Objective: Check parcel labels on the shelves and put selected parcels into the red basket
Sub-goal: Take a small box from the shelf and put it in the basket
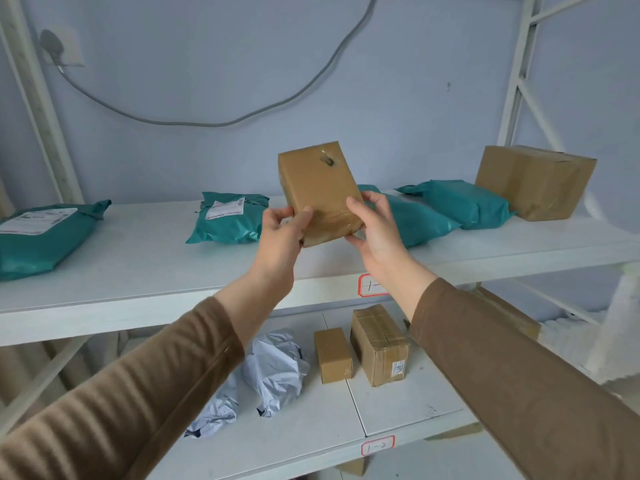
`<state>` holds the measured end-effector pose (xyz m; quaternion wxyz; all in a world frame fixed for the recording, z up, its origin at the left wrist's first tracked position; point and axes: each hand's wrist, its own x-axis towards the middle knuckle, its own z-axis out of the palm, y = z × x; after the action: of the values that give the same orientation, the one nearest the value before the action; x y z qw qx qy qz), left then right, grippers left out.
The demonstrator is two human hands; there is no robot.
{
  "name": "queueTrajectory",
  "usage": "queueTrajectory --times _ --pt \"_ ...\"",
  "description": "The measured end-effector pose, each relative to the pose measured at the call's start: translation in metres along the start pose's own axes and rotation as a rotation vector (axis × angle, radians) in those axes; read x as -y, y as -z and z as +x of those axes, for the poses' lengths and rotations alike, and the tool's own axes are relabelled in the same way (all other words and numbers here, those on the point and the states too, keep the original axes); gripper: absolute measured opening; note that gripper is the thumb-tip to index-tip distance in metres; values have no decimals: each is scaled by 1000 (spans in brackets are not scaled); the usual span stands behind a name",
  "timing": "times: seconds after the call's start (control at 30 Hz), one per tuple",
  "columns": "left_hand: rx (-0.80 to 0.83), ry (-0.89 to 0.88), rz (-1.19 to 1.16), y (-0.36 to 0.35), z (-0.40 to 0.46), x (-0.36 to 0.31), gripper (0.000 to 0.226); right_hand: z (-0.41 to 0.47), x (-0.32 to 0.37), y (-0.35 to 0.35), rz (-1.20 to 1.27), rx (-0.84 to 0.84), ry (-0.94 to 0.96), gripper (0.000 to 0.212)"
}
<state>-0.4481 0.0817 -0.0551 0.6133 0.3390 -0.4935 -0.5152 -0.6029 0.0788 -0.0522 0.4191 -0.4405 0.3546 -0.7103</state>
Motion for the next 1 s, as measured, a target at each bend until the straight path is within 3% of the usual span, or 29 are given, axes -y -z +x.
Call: queueTrajectory --times 0.1,0.17,0.23,0.3,0.37,0.5,0.6,0.7,0.8,0.87,0.93,1.0 --pt "106 169 -209 12 -35 2 61 -25 11 18 -21 101 68 15" --pt "208 267 -290 19 -53 7 64 -37 15 25 -82 143 90 13" --pt "230 299 -320 20 -67 15 62 -50 18 30 -115 163 95 15" --pt "206 250 -317 18 -76 24 77 -63 19 34 -135 152 91 18" --pt "159 82 -182 19 -80 30 89 -76 18 40 -181 125 61 25" --pt "194 -555 421 35 -79 35 98 -101 13 54 -85 104 -146 31" --pt "241 -1046 894 46 -77 31 95 -114 11 70 89 167 -367 73" --pt "304 -1343 1145 50 -80 29 81 -129 8 84 143 303 -487 97" --pt "320 -1486 1266 54 -88 37 74 -145 7 87 121 402 -499 86" --pt "326 -1493 1253 59 -91 44 74 -153 9 83 79 338 -432 69" --pt "349 -1388 1214 65 -93 51 83 -157 9 83 -27 271 -322 62" --pt "342 -1146 1103 71 -99 56 95 -159 12 85 -222 230 -190 57"
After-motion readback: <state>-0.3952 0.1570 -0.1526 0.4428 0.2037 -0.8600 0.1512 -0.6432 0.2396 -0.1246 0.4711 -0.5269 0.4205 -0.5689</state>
